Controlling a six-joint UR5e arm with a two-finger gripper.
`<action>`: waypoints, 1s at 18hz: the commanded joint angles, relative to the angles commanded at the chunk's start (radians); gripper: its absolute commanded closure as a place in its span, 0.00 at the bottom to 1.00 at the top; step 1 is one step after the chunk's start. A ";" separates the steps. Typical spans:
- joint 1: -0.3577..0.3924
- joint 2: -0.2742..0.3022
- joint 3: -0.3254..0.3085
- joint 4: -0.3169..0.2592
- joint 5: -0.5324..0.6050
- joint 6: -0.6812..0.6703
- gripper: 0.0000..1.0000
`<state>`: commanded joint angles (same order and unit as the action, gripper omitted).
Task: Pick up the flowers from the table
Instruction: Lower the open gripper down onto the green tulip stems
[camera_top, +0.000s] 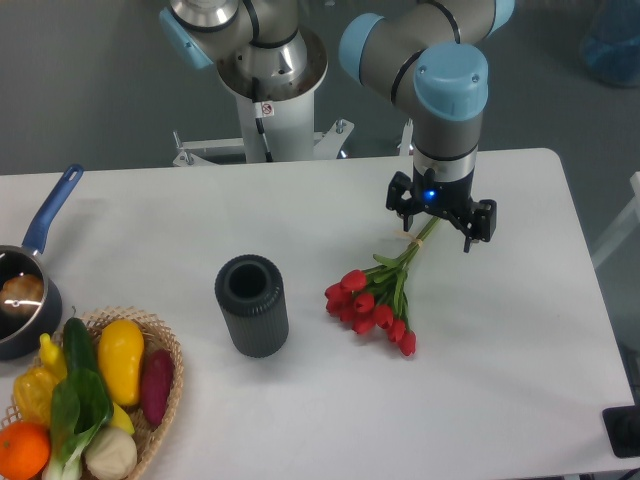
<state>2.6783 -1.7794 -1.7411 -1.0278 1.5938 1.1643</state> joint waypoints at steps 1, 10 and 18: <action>0.000 -0.002 0.000 0.000 0.000 0.000 0.00; -0.008 -0.023 -0.057 0.009 -0.006 -0.003 0.00; -0.015 -0.101 -0.112 0.055 -0.009 -0.005 0.00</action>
<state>2.6630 -1.8804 -1.8530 -0.9727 1.5846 1.1597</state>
